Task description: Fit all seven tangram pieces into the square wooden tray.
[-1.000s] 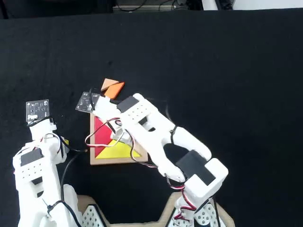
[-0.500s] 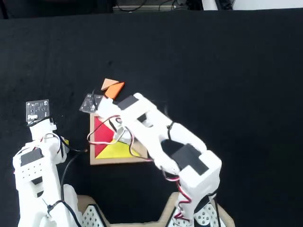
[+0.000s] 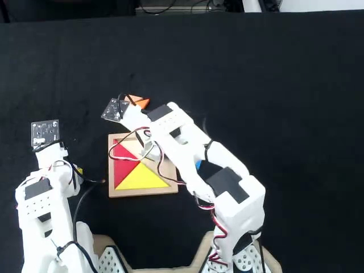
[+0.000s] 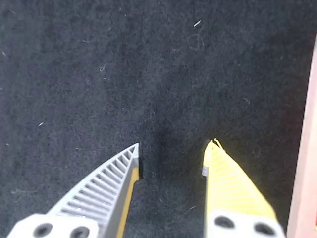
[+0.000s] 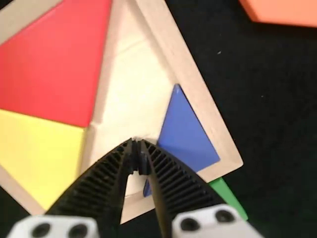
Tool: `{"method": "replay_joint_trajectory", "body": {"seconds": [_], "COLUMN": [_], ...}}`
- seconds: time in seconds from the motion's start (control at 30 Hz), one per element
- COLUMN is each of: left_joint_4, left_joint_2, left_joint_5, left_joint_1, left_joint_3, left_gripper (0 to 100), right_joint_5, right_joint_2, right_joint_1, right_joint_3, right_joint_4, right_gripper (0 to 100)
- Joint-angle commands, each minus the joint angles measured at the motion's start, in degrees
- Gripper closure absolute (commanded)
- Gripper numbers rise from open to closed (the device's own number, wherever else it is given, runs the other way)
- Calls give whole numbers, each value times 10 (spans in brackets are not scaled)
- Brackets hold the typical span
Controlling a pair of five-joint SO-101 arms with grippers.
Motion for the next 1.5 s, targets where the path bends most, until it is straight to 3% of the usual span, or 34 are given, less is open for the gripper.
{"method": "replay_joint_trajectory", "body": {"seconds": [0.0,0.83,1.47], "left_joint_4": [-1,-1,0], "left_joint_2": [-10,-10,-10], "left_joint_5": [-5,-5,-5], "left_joint_1": [-1,-4,-2], "left_joint_3": [-4,-4,-4], "left_gripper": [787,787,788], "right_joint_5": [11,11,11], "right_joint_2": [-4,-10,-11], "right_joint_1": [17,-69,-49], "right_joint_3": [-29,-46,-64], "right_joint_4": [-4,-16,-30], "right_gripper": [988,988,988]}}
